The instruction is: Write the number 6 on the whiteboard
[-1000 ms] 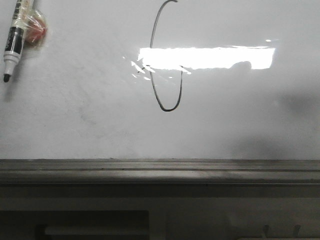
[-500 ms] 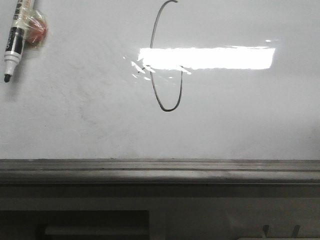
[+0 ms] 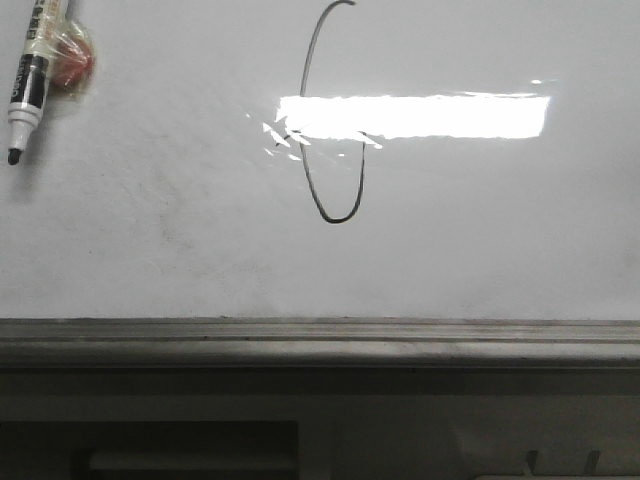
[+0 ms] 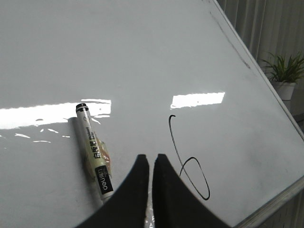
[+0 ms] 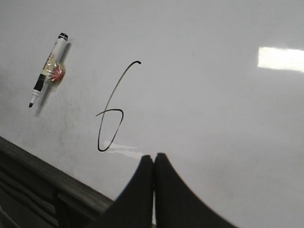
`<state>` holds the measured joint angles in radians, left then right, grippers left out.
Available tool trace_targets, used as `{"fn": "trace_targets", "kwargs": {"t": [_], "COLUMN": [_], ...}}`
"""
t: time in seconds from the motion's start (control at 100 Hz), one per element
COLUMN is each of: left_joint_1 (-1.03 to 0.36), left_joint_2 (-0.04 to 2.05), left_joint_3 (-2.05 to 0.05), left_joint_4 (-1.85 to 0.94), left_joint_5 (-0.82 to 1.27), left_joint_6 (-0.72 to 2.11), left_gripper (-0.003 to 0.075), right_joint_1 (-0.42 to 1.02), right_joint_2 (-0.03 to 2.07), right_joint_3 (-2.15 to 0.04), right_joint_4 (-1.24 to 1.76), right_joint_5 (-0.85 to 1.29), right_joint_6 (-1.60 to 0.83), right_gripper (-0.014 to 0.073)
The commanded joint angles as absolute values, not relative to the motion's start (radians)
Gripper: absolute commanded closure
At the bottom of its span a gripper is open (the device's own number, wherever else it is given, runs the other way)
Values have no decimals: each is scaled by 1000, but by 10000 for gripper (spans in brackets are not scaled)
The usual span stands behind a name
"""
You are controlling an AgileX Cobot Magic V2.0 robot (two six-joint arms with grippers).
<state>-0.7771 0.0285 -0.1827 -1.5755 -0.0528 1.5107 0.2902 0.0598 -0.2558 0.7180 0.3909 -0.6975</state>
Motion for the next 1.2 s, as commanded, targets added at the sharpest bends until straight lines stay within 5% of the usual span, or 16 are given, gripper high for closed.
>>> {"fn": "trace_targets", "kwargs": {"t": [0.0, 1.03, 1.19], "left_joint_1": [-782, -782, -764], "left_joint_2": [24, 24, 24], "left_joint_3": [-205, -203, -195], "left_joint_4": [-1568, -1577, -1224], "left_joint_5": [-41, -40, -32], "left_joint_6": [1512, 1511, 1384], "left_gripper": [741, 740, 740], "right_joint_1": [282, 282, 282], "right_joint_2": [68, 68, 68], "right_joint_3": [-272, -272, -272], "right_joint_4": [738, 738, 738], "right_joint_5": [310, 302, 302], "right_joint_6": [-711, -711, -711], "right_gripper": [661, 661, 661]}}
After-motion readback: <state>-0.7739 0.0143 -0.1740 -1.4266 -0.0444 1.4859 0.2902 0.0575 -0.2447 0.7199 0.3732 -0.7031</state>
